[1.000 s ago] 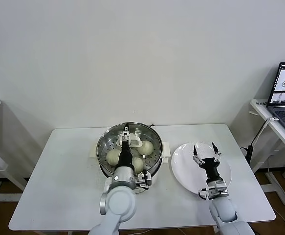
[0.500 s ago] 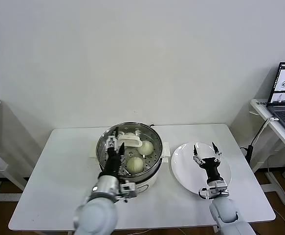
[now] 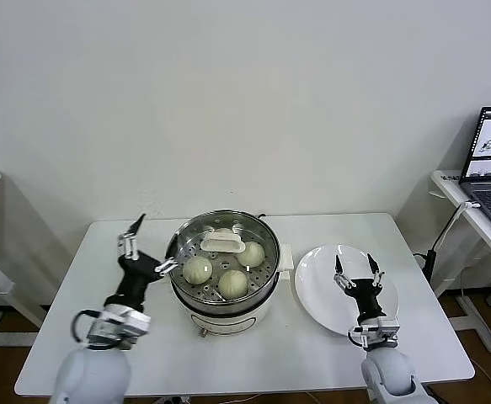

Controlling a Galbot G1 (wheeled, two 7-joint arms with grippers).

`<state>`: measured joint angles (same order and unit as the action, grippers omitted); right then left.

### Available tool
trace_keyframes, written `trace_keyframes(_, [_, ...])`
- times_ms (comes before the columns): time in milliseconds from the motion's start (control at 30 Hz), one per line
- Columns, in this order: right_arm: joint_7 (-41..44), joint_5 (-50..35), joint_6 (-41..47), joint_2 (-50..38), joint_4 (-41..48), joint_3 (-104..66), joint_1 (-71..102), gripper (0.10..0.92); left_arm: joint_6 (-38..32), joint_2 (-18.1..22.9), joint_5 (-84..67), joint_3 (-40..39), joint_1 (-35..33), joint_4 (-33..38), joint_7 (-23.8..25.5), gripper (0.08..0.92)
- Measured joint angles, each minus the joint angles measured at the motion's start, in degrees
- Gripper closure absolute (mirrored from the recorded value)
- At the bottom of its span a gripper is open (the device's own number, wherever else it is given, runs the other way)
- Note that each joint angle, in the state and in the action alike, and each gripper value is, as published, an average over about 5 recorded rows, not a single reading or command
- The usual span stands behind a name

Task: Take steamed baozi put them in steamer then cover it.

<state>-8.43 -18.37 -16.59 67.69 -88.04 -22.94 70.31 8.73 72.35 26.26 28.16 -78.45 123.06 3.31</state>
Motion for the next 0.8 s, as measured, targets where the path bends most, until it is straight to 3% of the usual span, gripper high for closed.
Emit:
trace_keyframes(367, [0.18,-2.72,1.43,0.8,-2.55,-0.32,3.05,0.203,-17.16,-0.23,-23.15,10.04,-3.44,-12.39,-0.26,0.177])
trace_keyframes(800, [0.24,-3.02,2.38,1.33,-3.87,-0.96,4.69,0.203,-24.51,-0.58,-30.19,12.77,-4.47,-18.54,1.31,0.177])
